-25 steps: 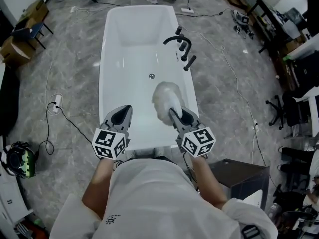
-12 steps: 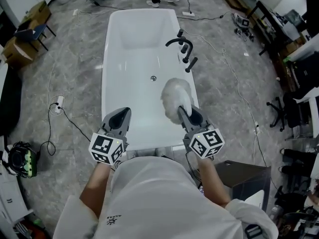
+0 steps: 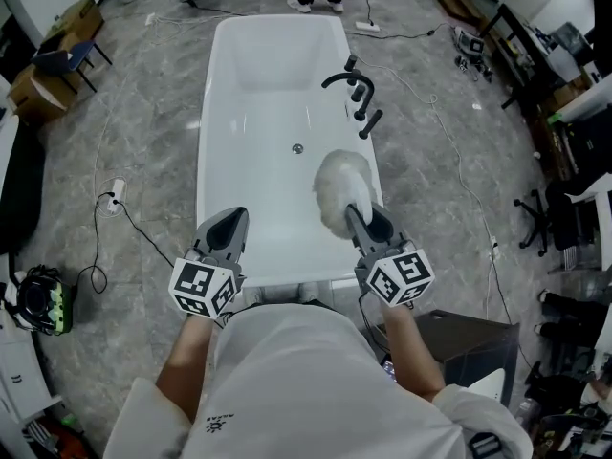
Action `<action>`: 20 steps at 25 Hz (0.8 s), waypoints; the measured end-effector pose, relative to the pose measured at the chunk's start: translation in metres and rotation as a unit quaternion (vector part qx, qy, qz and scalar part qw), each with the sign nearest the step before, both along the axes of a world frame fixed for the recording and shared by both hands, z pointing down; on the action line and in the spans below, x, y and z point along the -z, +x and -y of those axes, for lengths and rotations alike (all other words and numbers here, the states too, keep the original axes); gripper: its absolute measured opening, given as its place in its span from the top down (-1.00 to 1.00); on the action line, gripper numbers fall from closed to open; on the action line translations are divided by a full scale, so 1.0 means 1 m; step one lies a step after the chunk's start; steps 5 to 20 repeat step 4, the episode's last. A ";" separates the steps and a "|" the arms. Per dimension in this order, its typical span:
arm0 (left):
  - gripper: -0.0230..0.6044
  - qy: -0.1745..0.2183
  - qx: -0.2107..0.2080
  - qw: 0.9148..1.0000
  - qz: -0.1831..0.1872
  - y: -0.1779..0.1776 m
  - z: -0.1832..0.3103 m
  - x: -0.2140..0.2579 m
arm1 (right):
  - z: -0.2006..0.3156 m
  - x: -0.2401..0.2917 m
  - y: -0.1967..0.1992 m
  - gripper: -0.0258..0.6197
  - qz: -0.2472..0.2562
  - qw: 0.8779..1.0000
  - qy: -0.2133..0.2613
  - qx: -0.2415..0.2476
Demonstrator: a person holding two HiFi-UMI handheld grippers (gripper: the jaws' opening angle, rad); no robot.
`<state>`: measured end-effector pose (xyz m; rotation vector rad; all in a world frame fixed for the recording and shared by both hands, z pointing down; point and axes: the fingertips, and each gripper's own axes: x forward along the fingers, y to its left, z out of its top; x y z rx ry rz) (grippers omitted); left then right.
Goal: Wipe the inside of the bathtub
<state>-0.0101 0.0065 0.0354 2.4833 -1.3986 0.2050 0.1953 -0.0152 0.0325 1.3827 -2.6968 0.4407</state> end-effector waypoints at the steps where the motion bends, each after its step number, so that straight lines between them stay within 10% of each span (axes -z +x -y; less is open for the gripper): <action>1: 0.91 0.000 0.003 1.000 -0.001 0.000 0.000 0.000 | 0.001 0.000 0.001 0.63 -0.001 1.000 0.001 0.001; 20: 0.91 0.000 0.011 1.000 -0.003 0.000 0.002 0.001 | 0.002 0.001 0.005 0.63 -0.004 1.000 0.002 0.001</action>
